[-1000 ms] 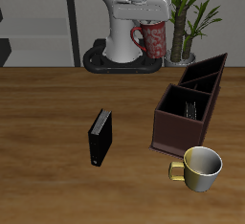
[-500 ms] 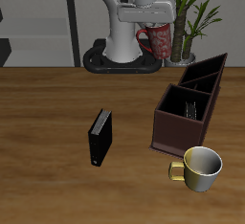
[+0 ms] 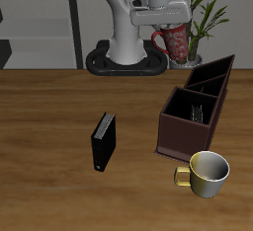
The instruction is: Place the yellow book into the left desk caddy's right compartment and place the red mug into the left desk caddy's left compartment
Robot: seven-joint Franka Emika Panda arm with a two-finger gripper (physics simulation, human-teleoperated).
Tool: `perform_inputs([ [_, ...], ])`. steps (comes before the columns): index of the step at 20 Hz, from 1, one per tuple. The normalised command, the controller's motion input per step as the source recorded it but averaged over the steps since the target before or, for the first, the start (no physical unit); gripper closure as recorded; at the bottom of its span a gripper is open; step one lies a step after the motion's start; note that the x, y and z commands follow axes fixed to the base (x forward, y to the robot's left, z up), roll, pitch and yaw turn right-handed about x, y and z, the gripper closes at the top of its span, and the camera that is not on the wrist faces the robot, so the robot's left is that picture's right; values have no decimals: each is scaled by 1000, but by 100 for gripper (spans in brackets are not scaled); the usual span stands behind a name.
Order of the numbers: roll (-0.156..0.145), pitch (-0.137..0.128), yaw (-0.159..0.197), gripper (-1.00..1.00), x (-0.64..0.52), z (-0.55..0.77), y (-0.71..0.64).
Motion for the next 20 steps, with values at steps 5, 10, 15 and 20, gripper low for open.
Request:
perform_inputs([
  [5,69,-91,137,100,-75,-169,479],
  [10,45,-25,34,100,-62,-69,237],
  [15,39,-4,30,100,120,-17,107],
  [20,4,-65,70,100,164,53,18],
])
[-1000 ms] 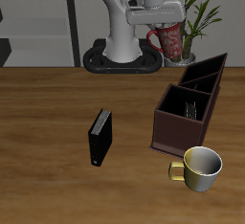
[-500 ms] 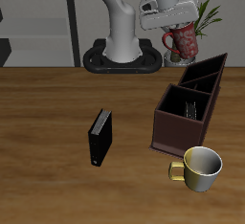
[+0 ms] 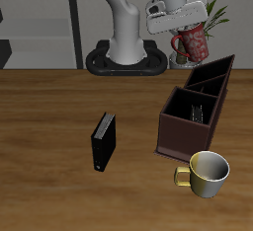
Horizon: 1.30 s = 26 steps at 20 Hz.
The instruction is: Place the yellow book into the left desk caddy's right compartment and place the red mug into the left desk caddy's left compartment
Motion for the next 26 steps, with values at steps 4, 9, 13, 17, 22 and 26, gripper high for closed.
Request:
perform_inputs([
  [4,-14,12,-25,100,182,-18,18],
  [9,13,-4,25,100,108,-63,92],
  [13,15,17,6,100,77,-28,34],
  [17,7,21,2,100,98,-41,67],
  [22,7,17,4,100,26,-57,33],
  [26,4,12,2,100,6,-28,50],
])
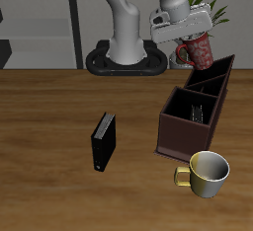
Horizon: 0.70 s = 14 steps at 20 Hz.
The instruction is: Place the yellow book into the left desk caddy's right compartment and place the red mug into the left desk caddy's left compartment
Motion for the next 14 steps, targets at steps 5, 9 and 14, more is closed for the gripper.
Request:
perform_inputs([
  [5,-39,35,-34,100,4,-78,67],
  [9,-113,20,-35,100,-94,-55,175],
  [14,-87,53,-83,100,-27,-7,271],
])
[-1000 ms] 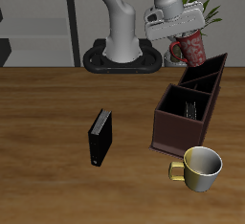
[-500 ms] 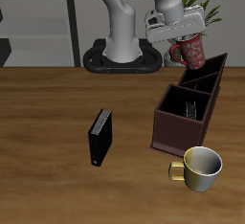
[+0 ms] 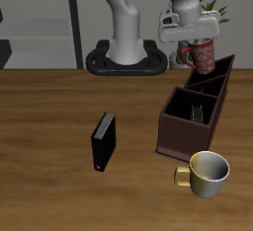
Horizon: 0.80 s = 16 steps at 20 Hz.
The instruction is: Place the yellow book into the left desk caddy's right compartment and place the red mug into the left desk caddy's left compartment
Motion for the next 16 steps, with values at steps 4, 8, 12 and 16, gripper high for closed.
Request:
perform_inputs([
  [4,-33,15,-33,100,-79,-4,140],
  [8,17,8,-47,100,-72,23,231],
  [12,0,-35,15,100,-40,-26,239],
  [16,-8,-12,-1,100,79,57,100],
])
